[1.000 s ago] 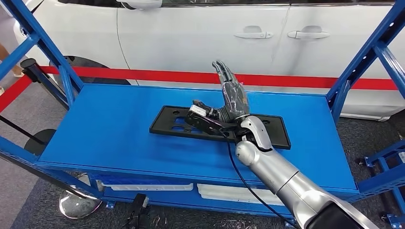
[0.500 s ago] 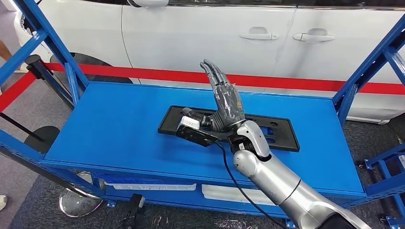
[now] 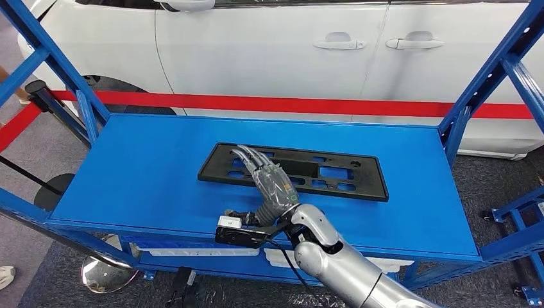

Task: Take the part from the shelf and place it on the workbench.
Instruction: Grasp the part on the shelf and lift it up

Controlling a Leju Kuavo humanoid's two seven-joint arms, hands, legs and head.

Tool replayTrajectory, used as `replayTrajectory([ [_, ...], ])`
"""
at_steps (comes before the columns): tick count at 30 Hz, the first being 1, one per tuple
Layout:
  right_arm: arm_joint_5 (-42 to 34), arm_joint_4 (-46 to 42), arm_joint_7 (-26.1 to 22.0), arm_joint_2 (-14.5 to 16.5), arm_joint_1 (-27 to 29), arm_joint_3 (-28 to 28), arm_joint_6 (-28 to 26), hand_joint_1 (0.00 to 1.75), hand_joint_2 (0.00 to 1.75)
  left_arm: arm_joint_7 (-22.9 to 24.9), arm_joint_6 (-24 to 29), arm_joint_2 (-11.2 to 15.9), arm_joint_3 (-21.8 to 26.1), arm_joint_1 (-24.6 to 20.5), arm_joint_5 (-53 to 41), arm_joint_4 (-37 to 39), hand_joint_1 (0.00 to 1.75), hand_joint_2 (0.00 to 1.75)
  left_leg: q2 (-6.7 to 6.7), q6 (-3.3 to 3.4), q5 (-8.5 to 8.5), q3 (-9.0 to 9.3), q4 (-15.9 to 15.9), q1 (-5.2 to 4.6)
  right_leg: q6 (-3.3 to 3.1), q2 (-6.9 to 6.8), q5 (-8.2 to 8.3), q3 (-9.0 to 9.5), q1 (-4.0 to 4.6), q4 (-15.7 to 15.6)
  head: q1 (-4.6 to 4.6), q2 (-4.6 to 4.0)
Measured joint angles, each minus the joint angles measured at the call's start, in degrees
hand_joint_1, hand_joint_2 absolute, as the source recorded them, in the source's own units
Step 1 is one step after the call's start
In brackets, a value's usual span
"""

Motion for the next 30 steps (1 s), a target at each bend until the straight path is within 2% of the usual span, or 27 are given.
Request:
replayTrajectory([
  [2, 0.00, 0.02, 0.00, 0.05, 0.00, 0.00, 0.01, 0.00, 1.75, -0.01, 0.01, 0.02, 0.00, -0.01, 0.00, 0.00, 0.00, 0.00, -0.01, 0.09, 0.46, 0.46, -0.95, -0.03, 0.01, 0.02, -0.01, 0.03, 0.01, 0.00, 0.00, 0.00],
  [3, 0.01, 0.05, 0.00, 0.12, -0.01, 0.00, 0.02, 0.00, 1.75, -0.01, 0.01, 0.04, 0.00, -0.02, 0.00, 0.00, 0.00, 0.00, -0.02, 0.28, 1.16, 1.22, -2.48, -0.09, 0.02, 0.04, -0.03, 0.07, 0.01, -0.01, 0.00, 0.00],
  [6, 3.32, 0.73, 2.82, 0.47, 0.00, 0.69, 0.66, 0.00, 1.75, 0.11, 0.05, 0.27, 0.00, -0.12, -0.03, -0.01, 0.00, 0.00, -0.13, 1.51, 2.73, 4.40, -8.76, -0.56, 1.11, 0.04, -0.07, 0.23, 0.01, -0.40, -0.03, 0.00],
  [8, 5.23, 1.25, 4.24, 0.50, -0.03, 0.95, 0.88, 0.00, 1.75, 0.17, 0.06, 0.33, 0.00, -0.16, -0.04, -0.02, 0.00, 0.00, -0.05, 2.18, 3.18, 5.42, -10.61, -0.33, 1.87, -0.01, -1.18, -0.26, 0.10, 0.82, 0.07, 0.00],
  [9, 5.50, 1.43, 4.39, 0.49, -0.06, 0.95, 0.89, 0.00, 1.75, 0.18, 0.07, 0.35, 0.00, -0.19, -0.05, -0.02, 0.00, 0.00, 0.02, 2.41, 3.43, 5.69, -11.09, -0.11, 2.10, -0.03, -2.62, -1.27, 0.06, 3.17, 0.14, 0.00],
  [11, 6.28, 1.96, 4.96, 0.43, -0.04, 1.09, 0.98, 0.00, 1.75, 0.20, 0.04, 0.41, 0.00, -0.23, -0.10, -0.02, 0.00, 0.00, 0.05, 2.63, 3.54, 5.75, -11.26, -0.13, 2.50, -0.07, -6.10, -4.60, -0.15, 10.62, 0.22, 0.00],
  [12, 7.01, 2.38, 5.57, 0.38, 0.00, 1.22, 1.17, 0.00, 1.75, 0.25, -0.01, 0.42, 0.00, -0.23, -0.17, -0.02, 0.00, 0.00, 0.05, 2.66, 3.53, 5.70, -11.20, -0.13, 2.66, -0.09, -6.99, -6.02, -0.25, 13.57, 0.22, 0.00],
  [13, 7.94, 2.92, 6.40, 0.32, 0.02, 1.35, 1.47, 0.00, 1.75, 0.29, -0.07, 0.42, 0.00, -0.21, -0.24, -0.02, 0.00, 0.00, 0.03, 2.65, 3.50, 5.66, -11.08, -0.13, 2.78, -0.10, -6.84, -6.59, -0.30, 14.69, 0.23, 0.00],
  [14, 8.99, 3.56, 7.32, 0.26, -0.06, 1.47, 1.86, 0.00, 1.75, 0.35, -0.15, 0.40, 0.00, -0.20, -0.36, -0.02, 0.00, 0.00, -0.02, 2.57, 3.44, 5.60, -10.89, -0.11, 2.84, -0.11, -5.61, -6.04, -0.34, 13.50, 0.24, 0.00],
  [16, 10.72, 4.96, 8.83, 0.21, -0.53, 1.60, 2.63, 0.00, 1.75, 0.48, -0.26, 0.35, 0.00, -0.26, -0.55, -0.02, 0.00, 0.00, -0.13, 2.22, 3.12, 5.45, -10.26, -0.07, 2.77, -0.14, -2.02, -2.55, -0.45, 6.38, 0.25, 0.00],
  [17, 11.38, 5.71, 9.33, 0.22, -0.92, 1.67, 2.89, 0.00, 1.75, 0.54, -0.28, 0.32, 0.00, -0.36, -0.62, -0.02, 0.00, 0.00, -0.18, 1.92, 2.86, 5.21, -9.74, -0.18, 2.59, -0.13, -0.93, -0.87, -0.44, 3.04, 0.23, 0.00],
  [18, 11.96, 6.45, 9.73, 0.26, -1.31, 1.72, 3.06, 0.00, 1.75, 0.60, -0.29, 0.31, 0.00, -0.48, -0.64, -0.02, 0.00, 0.00, -0.21, 1.63, 2.67, 4.93, -9.31, -0.29, 2.32, -0.11, -0.46, 0.12, -0.39, 0.97, 0.18, 0.00],
  [21, 14.19, 8.72, 11.40, 0.33, -1.91, 1.78, 2.99, 0.00, 1.75, 0.68, -0.40, 0.31, 0.00, -0.65, -0.63, -0.02, 0.00, 0.00, -0.20, 0.93, 2.55, 4.43, -8.83, -0.40, 1.34, 0.01, -0.38, 0.37, -0.20, 0.07, 0.14, 0.00],
  [23, 15.91, 10.17, 13.17, 0.37, -2.47, 1.80, 2.87, 0.00, 1.75, 0.71, -0.73, 0.31, 0.00, -0.68, -0.73, -0.02, 0.00, 0.00, -0.16, 0.38, 1.44, 3.76, -7.36, -0.27, 0.75, -0.01, -0.12, 0.42, -0.44, -0.14, 0.01, 0.00],
  [24, 16.54, 10.82, 13.96, 0.38, -2.92, 1.81, 2.86, 0.00, 1.75, 0.75, -0.90, 0.31, 0.00, -0.73, -0.79, -0.02, 0.00, 0.00, -0.14, 0.09, 0.26, 2.97, -5.57, -0.20, 0.52, -0.04, -0.02, 0.43, -0.61, -0.23, -0.13, 0.00],
  [26, 17.33, 12.37, 15.43, 0.34, -3.95, 1.81, 3.03, 0.00, 1.75, 0.97, -1.16, 0.27, 0.00, -0.80, -1.04, -0.02, 0.00, 0.00, -0.12, -0.50, -3.37, -0.23, 1.63, 0.03, 0.32, -0.09, 0.03, 0.38, -0.62, -0.23, -0.36, 0.00],
  [27, 17.50, 13.08, 15.96, 0.26, -4.27, 1.81, 3.22, 0.00, 1.75, 1.09, -1.23, 0.25, 0.00, -0.78, -1.15, -0.02, 0.00, 0.00, -0.11, -0.67, -4.62, -1.80, 5.03, 0.14, 0.29, -0.11, 0.03, 0.36, -0.60, -0.22, -0.36, 0.00],
  [28, 17.63, 13.83, 16.56, 0.14, -4.56, 1.81, 3.46, 0.00, 1.75, 1.22, -1.28, 0.22, 0.00, -0.75, -1.25, -0.02, 0.00, 0.00, -0.11, -0.78, -5.04, -2.84, 7.22, 0.21, 0.29, -0.11, 0.02, 0.36, -0.58, -0.20, -0.35, 0.00],
  [29, 17.70, 14.35, 16.96, 0.01, -4.72, 1.81, 3.66, 0.00, 1.75, 1.31, -1.31, 0.22, 0.00, -0.73, -1.30, -0.02, 0.00, 0.00, -0.10, -0.78, -4.50, -2.96, 7.42, 0.23, 0.29, -0.07, 0.02, 0.36, -0.58, -0.19, -0.37, 0.00],
  [30, 17.78, 14.89, 17.45, -0.14, -5.07, 1.81, 3.92, 0.00, 1.75, 1.39, -1.36, 0.22, 0.00, -0.77, -1.34, -0.02, 0.00, 0.00, -0.11, -0.66, -2.67, -1.71, 4.77, 0.24, 0.31, 0.02, 0.01, 0.39, -0.59, -0.18, -0.38, 0.00],
])
